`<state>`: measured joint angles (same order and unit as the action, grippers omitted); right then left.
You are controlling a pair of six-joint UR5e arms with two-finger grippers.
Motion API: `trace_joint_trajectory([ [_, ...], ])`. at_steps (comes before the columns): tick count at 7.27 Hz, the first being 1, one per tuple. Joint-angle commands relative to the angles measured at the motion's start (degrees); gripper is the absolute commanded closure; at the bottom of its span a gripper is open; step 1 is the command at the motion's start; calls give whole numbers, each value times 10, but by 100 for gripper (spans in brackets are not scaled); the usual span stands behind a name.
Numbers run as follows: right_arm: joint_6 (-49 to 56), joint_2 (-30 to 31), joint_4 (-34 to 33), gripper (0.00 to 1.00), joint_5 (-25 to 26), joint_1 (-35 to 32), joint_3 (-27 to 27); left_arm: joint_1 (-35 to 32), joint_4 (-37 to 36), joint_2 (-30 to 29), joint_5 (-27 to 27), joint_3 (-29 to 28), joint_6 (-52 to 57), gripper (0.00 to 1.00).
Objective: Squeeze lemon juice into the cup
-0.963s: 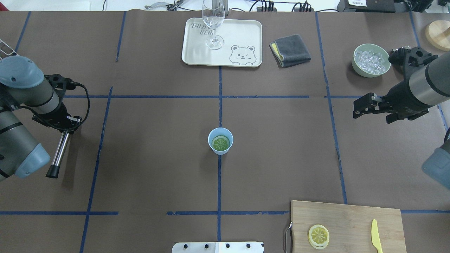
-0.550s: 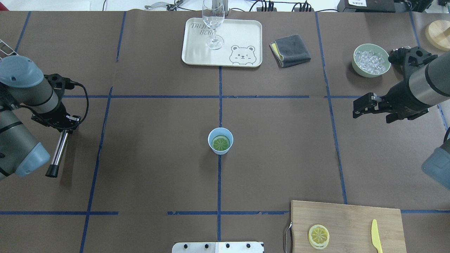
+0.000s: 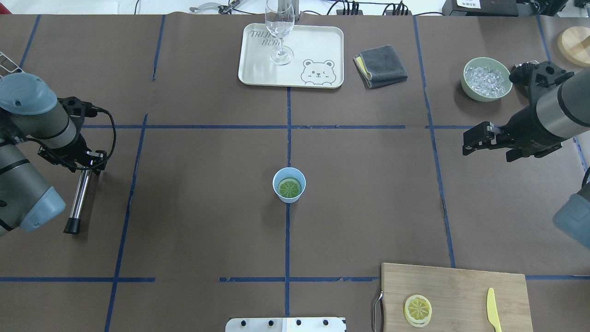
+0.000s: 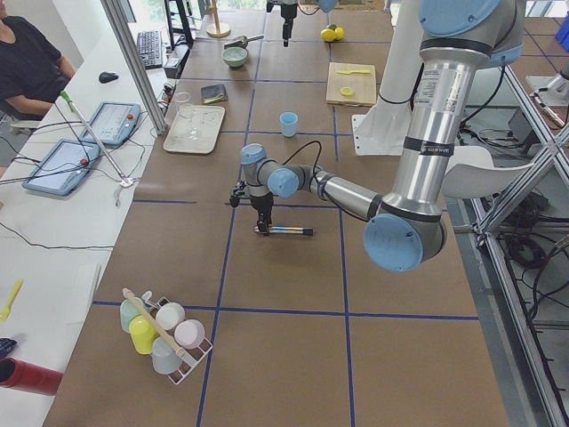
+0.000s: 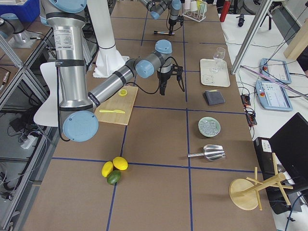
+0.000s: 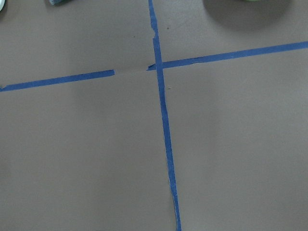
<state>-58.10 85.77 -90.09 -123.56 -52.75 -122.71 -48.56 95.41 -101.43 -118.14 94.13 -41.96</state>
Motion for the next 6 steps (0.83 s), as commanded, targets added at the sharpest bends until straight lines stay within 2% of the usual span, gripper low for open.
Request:
trace_joint_trajectory([
  [1, 3, 0, 0, 0, -3, -10, 0, -44, 43, 0, -4, 7, 6, 0],
  [3, 87, 17, -1, 0, -36, -66, 15, -132, 36, 13, -58, 48, 102, 0],
  [5, 206, 19, -9, 0, -75, -165, 61, -223, 35, 75, -82, 92, 218, 0],
  [6, 285, 19, -15, 0, -89, -207, 95, -279, 34, 103, -142, 85, 313, 0],
])
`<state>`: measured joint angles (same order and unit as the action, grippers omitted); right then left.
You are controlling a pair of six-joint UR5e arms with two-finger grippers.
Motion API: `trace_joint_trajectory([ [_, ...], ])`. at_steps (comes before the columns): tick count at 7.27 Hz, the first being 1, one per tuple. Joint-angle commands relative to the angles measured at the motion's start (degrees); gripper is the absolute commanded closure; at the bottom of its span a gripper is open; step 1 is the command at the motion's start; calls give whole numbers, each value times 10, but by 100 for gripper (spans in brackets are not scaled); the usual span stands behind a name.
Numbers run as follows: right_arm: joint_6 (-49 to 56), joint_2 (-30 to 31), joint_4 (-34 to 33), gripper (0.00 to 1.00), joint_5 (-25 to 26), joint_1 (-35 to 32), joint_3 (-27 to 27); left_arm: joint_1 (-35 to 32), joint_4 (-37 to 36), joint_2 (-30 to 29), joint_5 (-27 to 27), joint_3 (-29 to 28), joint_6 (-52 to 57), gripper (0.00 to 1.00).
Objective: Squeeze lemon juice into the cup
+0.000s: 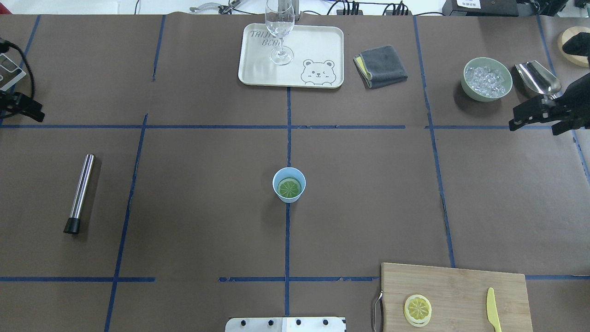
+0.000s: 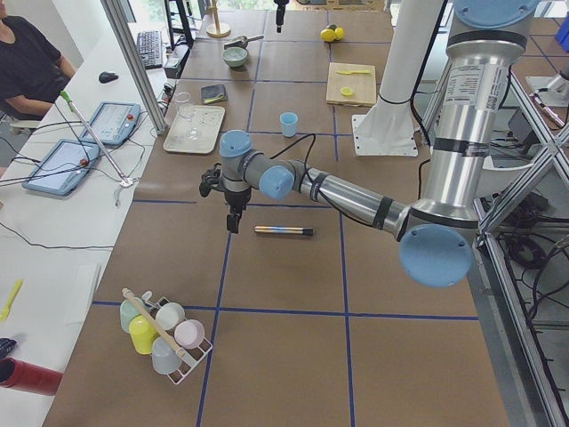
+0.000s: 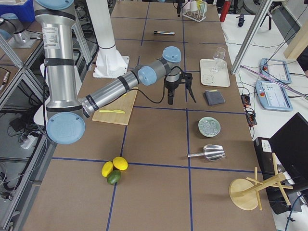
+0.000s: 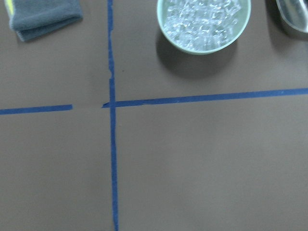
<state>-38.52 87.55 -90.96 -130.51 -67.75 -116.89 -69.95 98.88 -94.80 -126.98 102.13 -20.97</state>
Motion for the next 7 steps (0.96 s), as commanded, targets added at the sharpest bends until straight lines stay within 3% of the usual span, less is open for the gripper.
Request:
trace_joint_trajectory([
  [1, 192, 9, -34, 0, -20, -101, 64, -103, -1, 57, -73, -3, 178, 0],
  [3, 404, 13, -85, 0, -20, -187, 134, -174, -16, 78, -73, -13, 260, 0],
  [4, 492, 20, -94, 0, -21, -221, 174, -197, -69, 81, -73, -13, 322, 0],
  [5, 545, 26, -94, 0, -21, -245, 204, -197, -123, 75, -73, -6, 317, 0],
  [6, 550, 34, -95, 0, -21, -246, 200, -196, -131, 77, -75, -12, 276, 0],
  [7, 550, 34, -104, 0, -53, -246, 195, -193, -126, 77, -77, -7, 196, 0],
])
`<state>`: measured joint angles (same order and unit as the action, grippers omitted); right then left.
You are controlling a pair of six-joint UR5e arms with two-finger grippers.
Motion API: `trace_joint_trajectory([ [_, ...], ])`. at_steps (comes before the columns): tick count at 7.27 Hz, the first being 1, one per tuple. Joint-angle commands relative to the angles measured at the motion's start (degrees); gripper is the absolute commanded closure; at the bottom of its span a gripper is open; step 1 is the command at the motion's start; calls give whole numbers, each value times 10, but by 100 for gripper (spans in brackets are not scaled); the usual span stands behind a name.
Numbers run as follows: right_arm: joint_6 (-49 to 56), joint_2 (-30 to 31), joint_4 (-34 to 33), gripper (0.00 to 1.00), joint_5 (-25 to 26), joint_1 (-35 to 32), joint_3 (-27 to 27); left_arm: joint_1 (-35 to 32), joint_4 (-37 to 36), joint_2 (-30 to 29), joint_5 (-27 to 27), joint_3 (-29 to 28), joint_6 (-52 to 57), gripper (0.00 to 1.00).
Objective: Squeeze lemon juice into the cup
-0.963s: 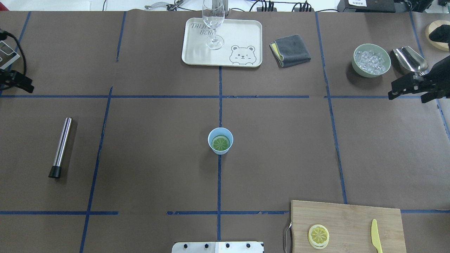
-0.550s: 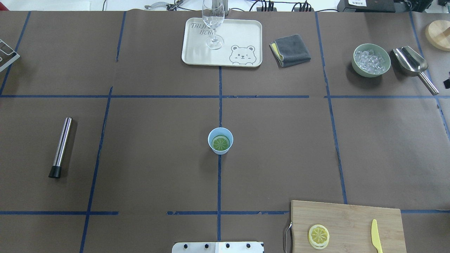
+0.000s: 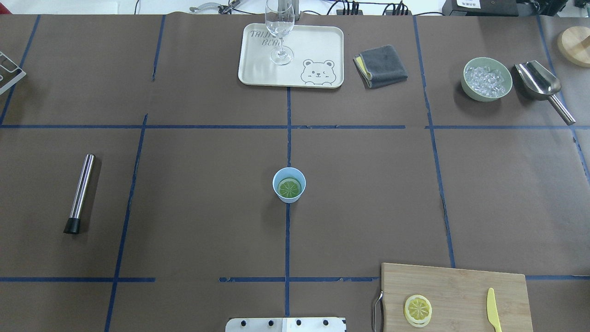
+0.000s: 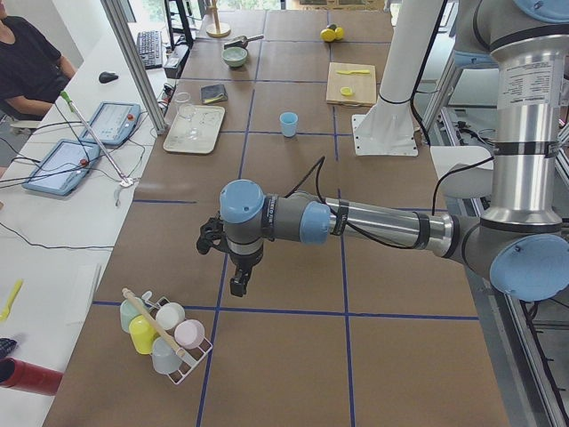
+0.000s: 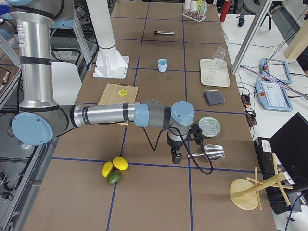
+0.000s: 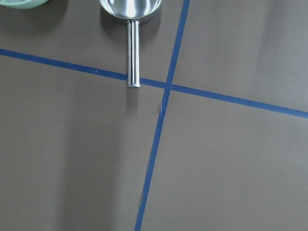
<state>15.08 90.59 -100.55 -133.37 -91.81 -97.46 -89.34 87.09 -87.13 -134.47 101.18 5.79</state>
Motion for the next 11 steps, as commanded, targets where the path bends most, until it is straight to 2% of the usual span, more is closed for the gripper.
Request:
trace_joint_trajectory([
  [1, 12, 1, -12, 0, -45, -5, 3, 21, 4, -2, -17, -3, -81, 0],
  [11, 18, 10, -7, 0, -44, -4, 2, 36, 12, -11, -20, 15, -81, 0],
])
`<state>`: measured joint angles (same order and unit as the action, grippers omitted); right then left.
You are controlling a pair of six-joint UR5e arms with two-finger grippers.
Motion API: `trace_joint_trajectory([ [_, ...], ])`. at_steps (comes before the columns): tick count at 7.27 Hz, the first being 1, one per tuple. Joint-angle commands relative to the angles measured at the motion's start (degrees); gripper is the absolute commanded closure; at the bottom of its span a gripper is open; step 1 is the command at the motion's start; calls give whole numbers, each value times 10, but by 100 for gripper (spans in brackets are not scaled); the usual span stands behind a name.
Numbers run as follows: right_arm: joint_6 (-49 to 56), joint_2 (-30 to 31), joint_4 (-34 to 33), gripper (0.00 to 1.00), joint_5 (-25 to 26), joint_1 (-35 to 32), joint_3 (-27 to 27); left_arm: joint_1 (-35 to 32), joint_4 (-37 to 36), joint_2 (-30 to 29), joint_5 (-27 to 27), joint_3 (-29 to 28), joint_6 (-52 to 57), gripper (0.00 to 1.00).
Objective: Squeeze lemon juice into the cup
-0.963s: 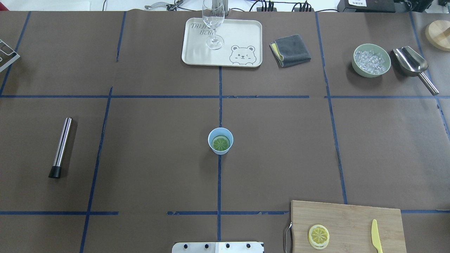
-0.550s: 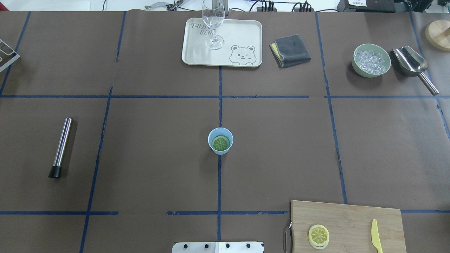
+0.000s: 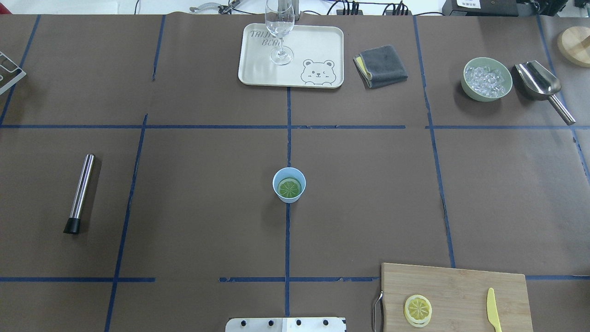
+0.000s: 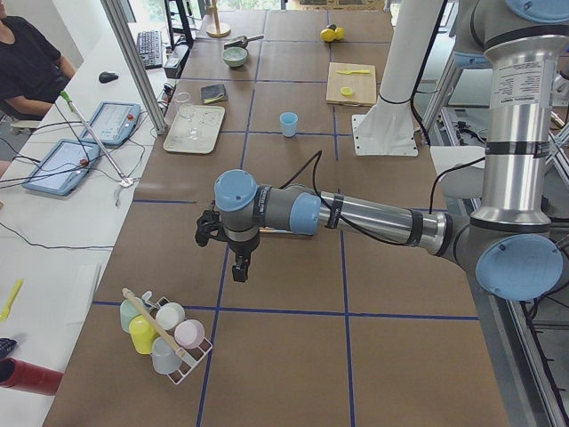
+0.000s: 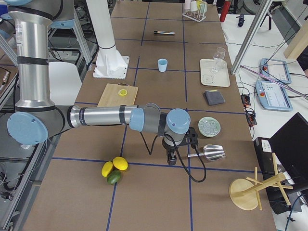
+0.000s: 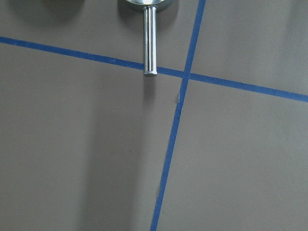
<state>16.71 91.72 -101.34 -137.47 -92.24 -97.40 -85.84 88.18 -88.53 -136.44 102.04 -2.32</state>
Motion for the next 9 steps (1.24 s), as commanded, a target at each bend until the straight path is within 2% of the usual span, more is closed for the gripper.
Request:
trace_joint_trajectory([
  [1, 1, -1, 1, 0, -4, 0, -2, 1, 1, 2, -1, 7, 0, 0],
  [9, -8, 3, 1, 0, -3, 0, -1, 6, -1, -3, -1, 10, -4, 0],
])
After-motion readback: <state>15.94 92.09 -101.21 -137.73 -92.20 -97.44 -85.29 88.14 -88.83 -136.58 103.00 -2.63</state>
